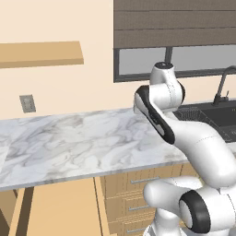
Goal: Take the tongs from the drawer on the left and place them on the dining counter next to the tray containing the kebab skewer.
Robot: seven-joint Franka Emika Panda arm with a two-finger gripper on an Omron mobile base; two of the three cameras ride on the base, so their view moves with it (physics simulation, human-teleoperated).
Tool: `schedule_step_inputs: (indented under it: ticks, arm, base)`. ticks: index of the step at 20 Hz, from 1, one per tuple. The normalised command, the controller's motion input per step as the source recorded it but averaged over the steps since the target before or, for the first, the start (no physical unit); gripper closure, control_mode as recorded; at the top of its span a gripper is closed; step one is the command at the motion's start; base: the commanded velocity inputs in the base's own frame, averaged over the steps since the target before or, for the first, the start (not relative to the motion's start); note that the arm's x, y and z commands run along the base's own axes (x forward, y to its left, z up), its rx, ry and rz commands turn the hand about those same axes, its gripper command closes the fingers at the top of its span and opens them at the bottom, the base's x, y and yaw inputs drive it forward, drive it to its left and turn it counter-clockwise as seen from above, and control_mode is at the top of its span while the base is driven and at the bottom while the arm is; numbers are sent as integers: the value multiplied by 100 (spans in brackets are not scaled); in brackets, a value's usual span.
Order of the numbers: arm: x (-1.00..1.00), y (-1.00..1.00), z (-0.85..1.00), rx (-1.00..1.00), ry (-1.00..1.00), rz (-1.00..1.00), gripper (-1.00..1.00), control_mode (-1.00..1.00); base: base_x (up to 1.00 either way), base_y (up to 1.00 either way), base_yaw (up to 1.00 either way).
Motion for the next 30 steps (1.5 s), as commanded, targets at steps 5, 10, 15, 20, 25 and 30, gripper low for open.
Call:
schedule_step_inputs:
  ticks: [5, 10, 15, 20, 25, 30]
  arm:
    - [3, -16, 0, 0, -15, 2, 100, -100]
    - [0, -13, 15, 0, -3, 0, 100, -100]
    - [0, -7, 26, 0, 0, 0, 100, -100]
    - [0, -9, 32, 0, 0, 0, 100, -100]
    - [-4, -9, 42, 0, 0, 0, 100, -100]
    - [-14, -3, 43, 0, 0, 0, 100, -100]
  base:
    - [0, 0, 0]
    - [0, 0, 0]
    - [0, 0, 0]
    - [0, 0, 0]
    - [0, 0, 0]
    - [0, 0, 0]
